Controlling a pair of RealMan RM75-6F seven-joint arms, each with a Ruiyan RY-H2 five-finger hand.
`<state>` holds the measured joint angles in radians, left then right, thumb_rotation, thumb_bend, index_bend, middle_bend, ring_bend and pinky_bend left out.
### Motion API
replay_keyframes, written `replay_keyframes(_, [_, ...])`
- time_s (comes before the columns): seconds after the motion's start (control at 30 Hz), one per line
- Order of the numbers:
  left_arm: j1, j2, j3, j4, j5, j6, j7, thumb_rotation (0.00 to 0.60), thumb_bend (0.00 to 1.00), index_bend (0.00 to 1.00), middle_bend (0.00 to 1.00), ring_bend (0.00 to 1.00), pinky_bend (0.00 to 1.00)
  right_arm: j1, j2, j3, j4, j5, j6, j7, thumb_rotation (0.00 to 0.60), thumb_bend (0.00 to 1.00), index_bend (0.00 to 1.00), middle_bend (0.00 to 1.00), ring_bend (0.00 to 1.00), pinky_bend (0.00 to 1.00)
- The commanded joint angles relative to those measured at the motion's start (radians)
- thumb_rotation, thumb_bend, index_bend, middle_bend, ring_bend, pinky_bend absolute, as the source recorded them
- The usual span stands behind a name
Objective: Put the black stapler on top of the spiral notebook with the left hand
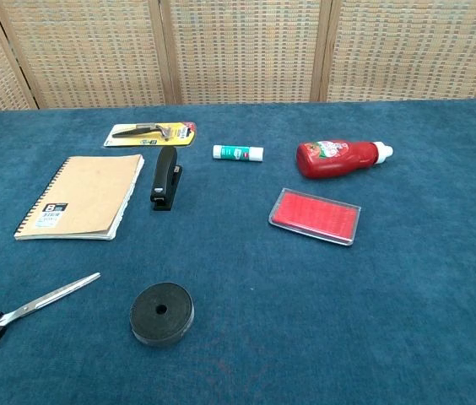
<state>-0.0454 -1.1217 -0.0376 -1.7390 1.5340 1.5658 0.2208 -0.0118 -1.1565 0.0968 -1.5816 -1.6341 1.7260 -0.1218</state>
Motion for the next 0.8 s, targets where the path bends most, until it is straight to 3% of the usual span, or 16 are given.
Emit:
replay_keyframes(0.03, [-0.002,-0.005,0.000,0.003,-0.001,-0.003,0.009,0.600,0.00,0.00,0.00,0.00,0.00,-0.001,0.000,0.000,0.000,0.000,0.002,0.000,0.600,0.00,0.00,0.00,0.00,0.00])
replay_keyframes(0.27, [-0.013,-0.007,-0.003,0.005,-0.013,-0.028,0.012,0.600,0.00,0.00,0.00,0.00,0.00,0.001,0.001,0.000,0.000,0.003,-0.005,0.004,0.600,0.00,0.00,0.00,0.00,0.00])
replay_keyframes(0.43, [-0.097,0.024,-0.041,0.014,-0.029,-0.138,0.002,0.600,0.00,0.00,0.00,0.00,0.00,0.007,0.001,0.008,-0.004,0.015,-0.015,0.000,0.600,0.00,0.00,0.00,0.00,0.00])
replay_keyframes(0.63, [-0.354,0.003,-0.156,0.112,-0.102,-0.435,0.187,0.600,0.00,0.00,0.00,0.00,0.00,0.025,-0.008,0.027,-0.002,0.066,-0.060,-0.027,0.600,0.00,0.00,0.00,0.00,0.00])
replay_keyframes(0.73, [-0.504,-0.060,-0.193,0.230,-0.110,-0.590,0.236,0.600,0.00,0.00,0.00,0.00,0.00,0.025,-0.005,0.038,-0.010,0.111,-0.079,-0.031,0.600,0.00,0.00,0.00,0.00,0.00])
replay_keyframes(0.8, [-0.621,-0.129,-0.199,0.367,-0.059,-0.693,0.188,0.600,0.00,0.00,0.00,0.00,0.00,0.022,-0.006,0.051,-0.011,0.142,-0.079,-0.040,0.600,0.00,0.00,0.00,0.00,0.00])
